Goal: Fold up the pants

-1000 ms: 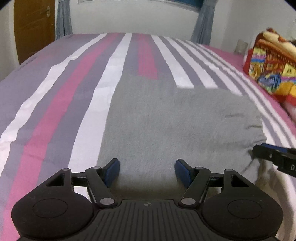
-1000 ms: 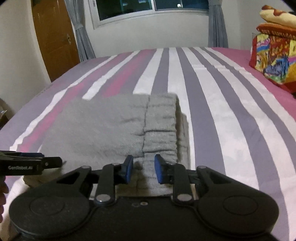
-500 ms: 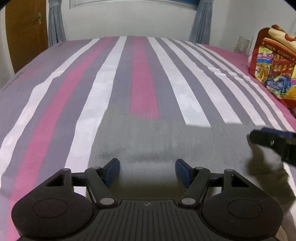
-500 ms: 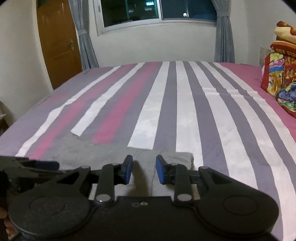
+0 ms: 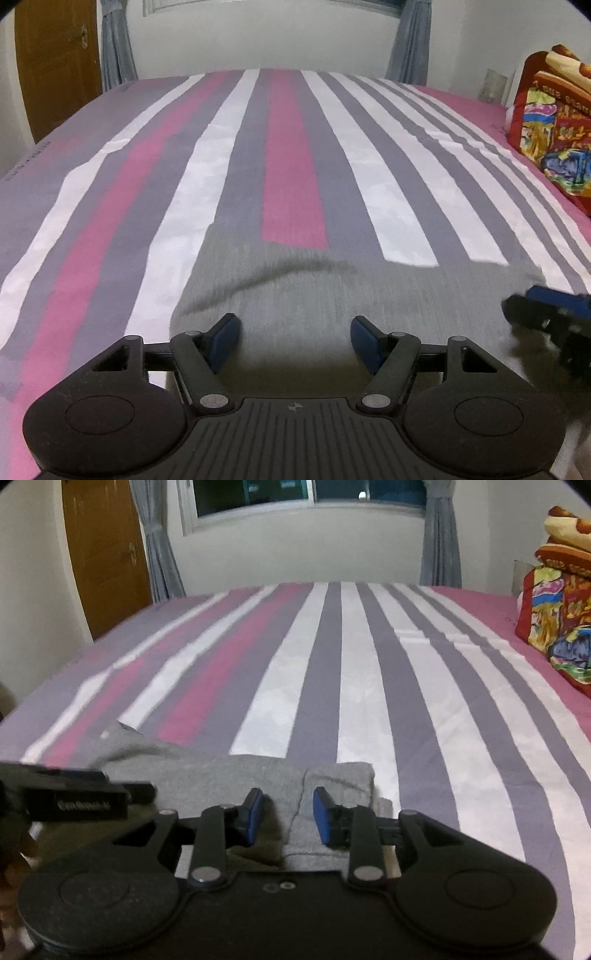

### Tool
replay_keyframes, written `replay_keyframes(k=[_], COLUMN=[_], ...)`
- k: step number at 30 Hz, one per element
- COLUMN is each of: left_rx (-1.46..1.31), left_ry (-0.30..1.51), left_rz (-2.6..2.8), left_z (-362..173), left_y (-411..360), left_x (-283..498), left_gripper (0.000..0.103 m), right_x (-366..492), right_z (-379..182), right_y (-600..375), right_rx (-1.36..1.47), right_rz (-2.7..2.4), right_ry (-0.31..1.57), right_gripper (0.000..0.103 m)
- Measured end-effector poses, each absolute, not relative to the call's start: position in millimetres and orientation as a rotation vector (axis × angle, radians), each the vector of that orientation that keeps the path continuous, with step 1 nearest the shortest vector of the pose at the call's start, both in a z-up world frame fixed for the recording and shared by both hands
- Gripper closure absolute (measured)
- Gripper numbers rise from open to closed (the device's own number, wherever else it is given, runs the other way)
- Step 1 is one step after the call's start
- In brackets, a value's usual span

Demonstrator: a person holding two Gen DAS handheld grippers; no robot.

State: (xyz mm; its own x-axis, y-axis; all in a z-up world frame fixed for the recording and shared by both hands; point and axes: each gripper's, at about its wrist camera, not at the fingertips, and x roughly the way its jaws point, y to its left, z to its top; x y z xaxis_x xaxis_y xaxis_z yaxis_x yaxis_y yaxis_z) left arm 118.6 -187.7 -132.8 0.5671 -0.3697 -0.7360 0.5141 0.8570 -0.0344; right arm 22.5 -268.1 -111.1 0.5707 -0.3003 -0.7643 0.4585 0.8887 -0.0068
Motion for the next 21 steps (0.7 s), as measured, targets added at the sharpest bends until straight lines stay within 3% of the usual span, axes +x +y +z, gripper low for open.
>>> replay_keyframes(k=[21], left_rx=[0.201], left_ry=[0.816], left_rz=[-0.534], left_z=[-130], left_y=[-136], left_x=[27], left_gripper=[0.035], right_x=[-44], right_z=[-97], right_y=[-216], right_rx=[0.233], right_rz=[-0.455], right_ry=[0.828], right_gripper=[0.071])
